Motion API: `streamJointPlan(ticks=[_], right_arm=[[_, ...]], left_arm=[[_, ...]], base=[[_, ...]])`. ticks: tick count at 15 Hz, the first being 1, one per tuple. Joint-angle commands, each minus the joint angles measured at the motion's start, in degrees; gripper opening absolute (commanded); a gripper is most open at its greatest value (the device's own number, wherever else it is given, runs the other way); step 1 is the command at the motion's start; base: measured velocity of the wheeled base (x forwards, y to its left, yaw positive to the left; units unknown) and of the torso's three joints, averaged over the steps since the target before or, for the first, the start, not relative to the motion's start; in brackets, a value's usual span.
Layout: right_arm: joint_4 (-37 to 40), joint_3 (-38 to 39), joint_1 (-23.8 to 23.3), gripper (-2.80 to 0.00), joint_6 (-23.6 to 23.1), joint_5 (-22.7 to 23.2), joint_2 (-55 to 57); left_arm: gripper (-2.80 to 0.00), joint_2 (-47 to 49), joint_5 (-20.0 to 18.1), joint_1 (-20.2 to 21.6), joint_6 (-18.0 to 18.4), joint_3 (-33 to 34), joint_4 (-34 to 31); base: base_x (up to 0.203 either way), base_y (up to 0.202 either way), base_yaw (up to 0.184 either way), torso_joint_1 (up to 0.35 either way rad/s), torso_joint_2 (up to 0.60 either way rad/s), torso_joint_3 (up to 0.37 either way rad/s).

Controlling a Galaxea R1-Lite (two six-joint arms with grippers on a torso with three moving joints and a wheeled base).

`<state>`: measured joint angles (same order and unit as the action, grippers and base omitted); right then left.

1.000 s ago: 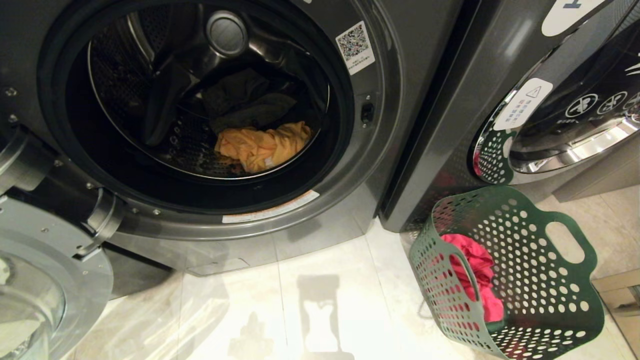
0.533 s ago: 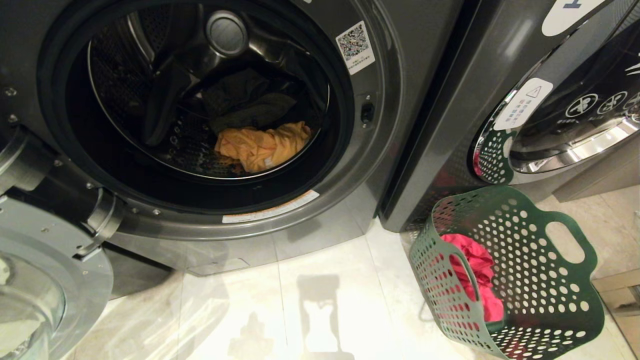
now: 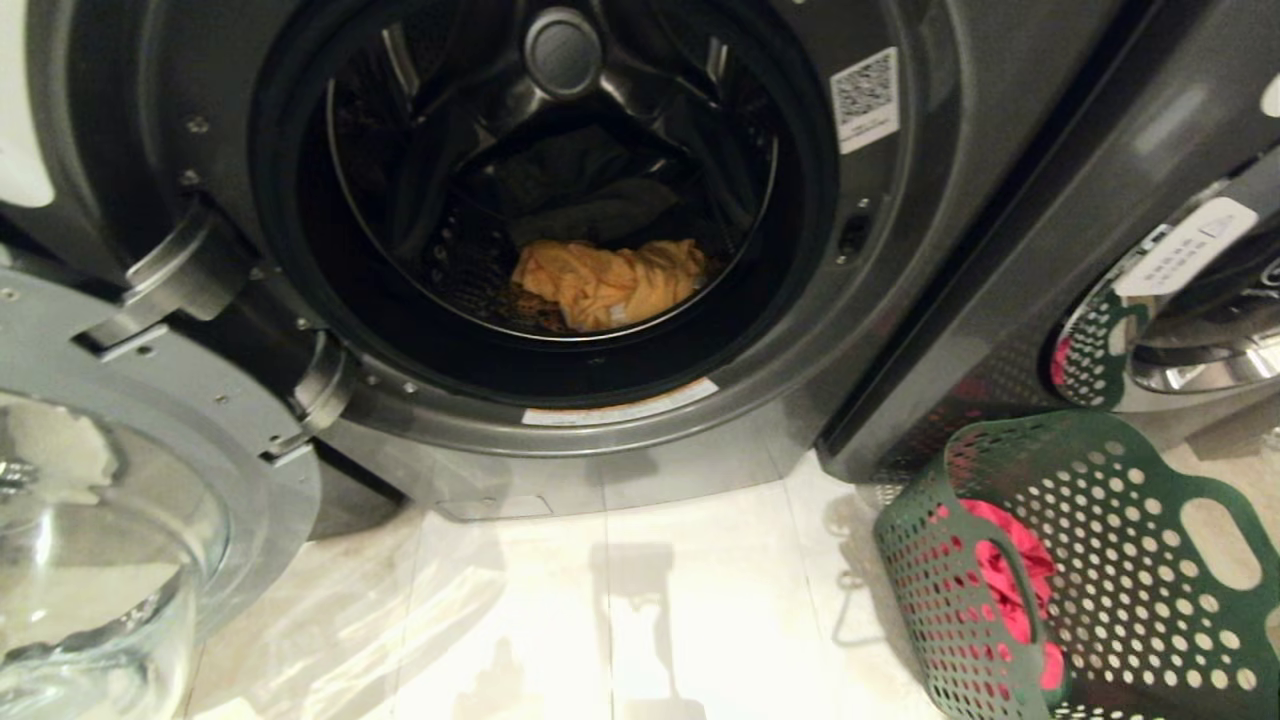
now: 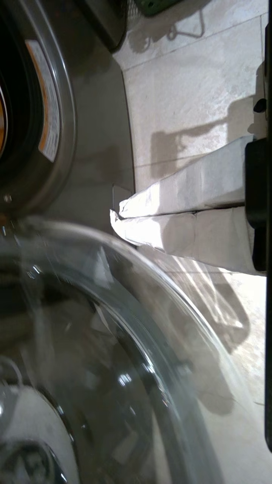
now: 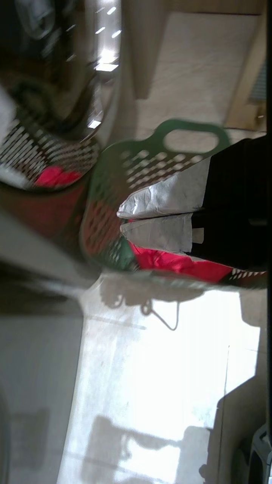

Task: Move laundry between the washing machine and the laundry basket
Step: Pick a cloth and place it into the basket

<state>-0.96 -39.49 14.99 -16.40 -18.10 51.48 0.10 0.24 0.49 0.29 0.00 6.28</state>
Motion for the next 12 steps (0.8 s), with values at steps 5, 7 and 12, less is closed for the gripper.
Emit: streamJointPlan(ticks=[5,7,12], right_arm=[[0.0,1.3,0.0,-2.8,-0.1,0.0,-1.6],[0.0,1.8,0.0,-2.8,-0.2,0.0,-1.6],[0.0,4.3,0.0,-2.8,-0.1,0.0,-2.2]], left_arm=[[-2.8,0.0,-0.1,0.0,0.1,2.3,0.0],[-2.8,0.0,0.0,0.0,0.1,2.3,0.0],[-2.8,0.0,0.0,0.0,0.1,2.3,0.0]], base=[[0.001,-0.011,0.172,0.005,0.0,0.001],[0.001,-0.011,0.17,0.003,0.0,0.002],[-0.001,-0.011,0.172,0.003,0.0,0.002]])
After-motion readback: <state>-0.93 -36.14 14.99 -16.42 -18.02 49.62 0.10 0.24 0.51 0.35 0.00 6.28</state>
